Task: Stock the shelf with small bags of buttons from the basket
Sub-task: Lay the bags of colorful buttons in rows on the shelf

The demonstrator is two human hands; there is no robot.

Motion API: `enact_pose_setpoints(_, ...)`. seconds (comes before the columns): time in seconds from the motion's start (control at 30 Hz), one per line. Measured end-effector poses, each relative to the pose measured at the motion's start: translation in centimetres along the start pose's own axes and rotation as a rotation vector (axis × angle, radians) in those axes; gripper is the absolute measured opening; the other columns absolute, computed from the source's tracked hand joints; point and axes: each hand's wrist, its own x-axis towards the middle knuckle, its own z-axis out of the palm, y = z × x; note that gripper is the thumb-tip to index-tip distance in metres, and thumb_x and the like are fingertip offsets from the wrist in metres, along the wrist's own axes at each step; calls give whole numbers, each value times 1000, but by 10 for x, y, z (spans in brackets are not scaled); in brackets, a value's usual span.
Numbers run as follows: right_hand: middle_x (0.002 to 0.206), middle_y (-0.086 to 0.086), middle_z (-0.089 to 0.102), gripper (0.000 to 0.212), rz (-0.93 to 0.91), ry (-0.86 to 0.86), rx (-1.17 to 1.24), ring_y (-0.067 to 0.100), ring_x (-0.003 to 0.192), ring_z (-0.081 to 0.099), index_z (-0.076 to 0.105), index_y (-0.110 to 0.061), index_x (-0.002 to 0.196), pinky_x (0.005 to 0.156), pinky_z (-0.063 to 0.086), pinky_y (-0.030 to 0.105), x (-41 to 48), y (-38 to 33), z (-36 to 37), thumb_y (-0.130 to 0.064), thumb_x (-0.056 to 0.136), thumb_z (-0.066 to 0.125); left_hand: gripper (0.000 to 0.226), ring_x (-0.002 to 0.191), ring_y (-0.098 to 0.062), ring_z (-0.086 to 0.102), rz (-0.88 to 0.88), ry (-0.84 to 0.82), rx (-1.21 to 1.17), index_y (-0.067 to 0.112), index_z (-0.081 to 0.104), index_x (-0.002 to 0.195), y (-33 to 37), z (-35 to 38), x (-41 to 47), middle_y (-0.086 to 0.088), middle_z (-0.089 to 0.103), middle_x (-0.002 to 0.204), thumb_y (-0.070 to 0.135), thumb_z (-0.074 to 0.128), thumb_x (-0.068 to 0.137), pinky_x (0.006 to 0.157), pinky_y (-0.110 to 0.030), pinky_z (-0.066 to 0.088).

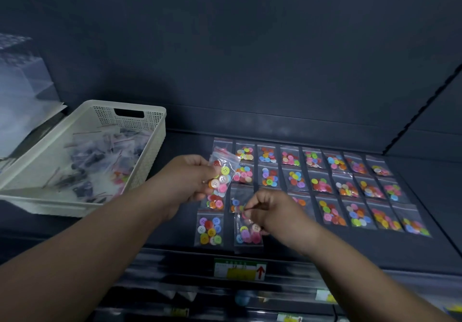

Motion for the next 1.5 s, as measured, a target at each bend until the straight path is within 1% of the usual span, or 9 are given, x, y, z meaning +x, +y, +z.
enact_pose_setpoints(0.2, 53, -14, 62, 22, -27, 41, -120, -1, 51, 59, 60, -26, 72, 55, 46, 16, -2, 4, 9, -11, 87, 63, 16, 64, -12, 60, -22, -13, 10, 18, 57, 73, 0, 1, 3, -1, 67, 84, 22, 66, 86, 55, -22, 46)
enact_pose_setpoints(0.37, 78, -16, 62, 24, -153, 118, -398, 2, 73, 60, 56, -35, 77, 57, 38, 3, -3, 6, 5, -13, 86, 61, 16, 62, -12, 59, -20, -24, 15, 18, 57, 74, 2, 3, 4, 1, 66, 78, 22, 66, 86, 55, -22, 45)
enact_pose_setpoints(0.53, 78, -8, 64, 27, -161, 95, -249, 2, 70, 60, 59, -29, 73, 63, 46, 11, -1, 4, 0, -4, 82, 63, 15, 60, -11, 59, -14, -26, 24, 18, 57, 75, 5, 5, 5, 1, 64, 77, 22, 66, 87, 52, -20, 45)
enact_pose_setpoints(0.67, 71, -9, 60, 31, -324, 143, -19, 1, 67, 61, 60, -24, 74, 66, 50, 18, -8, -10, -13, 6, 80, 65, 13, 60, -10, 59, 3, -26, 5, 17, 59, 76, 8, 2, 6, 1, 64, 76, 22, 66, 86, 54, -21, 46)
enact_pose_setpoints(0.83, 78, -12, 70, 23, -263, -104, -129, 3, 76, 65, 65, -25, 74, 71, 50, 19, -19, 2, -15, -4, 79, 71, 15, 59, -10, 59, 10, -11, -8, 17, 57, 74, 8, 0, 7, 0, 65, 79, 21, 66, 86, 53, -21, 46)
enact_pose_setpoints(0.93, 75, -9, 69, 12, -238, -33, -126, 4, 73, 63, 66, -22, 76, 71, 50, 20, -17, 10, -17, -12, 81, 71, 16, 59, -10, 59, 2, -12, -11, 17, 57, 74, 6, -1, 7, -2, 66, 81, 21, 66, 86, 53, -20, 46)
enact_pose_setpoints(1.03, 73, -16, 64, 15, -268, 53, -263, -3, 70, 58, 64, -26, 73, 67, 45, 14, -13, 12, -14, -15, 83, 69, 15, 62, -12, 59, 0, -10, -15, 17, 57, 74, 4, -2, 8, -3, 66, 85, 21, 66, 86, 55, -22, 46)
enact_pose_setpoints(1.17, 89, -13, 55, 4, -359, 19, -544, 4, 82, 54, 65, -25, 82, 75, 46, 22, -11, 20, -1, -23, 81, 69, 16, 64, -13, 59, -9, -14, -20, 17, 57, 74, 4, 0, 9, -3, 66, 87, 22, 66, 86, 56, -23, 47)
enact_pose_setpoints(1.5, 108, -4, 67, 15, -517, -127, -580, 5, 105, 53, 73, -17, 95, 83, 29, -1, -4, 25, 0, -15, 81, 67, 17, 66, -14, 59, -25, -13, -27, 18, 56, 73, 2, -1, 8, -3, 65, 89, 22, 66, 86, 56, -22, 46)
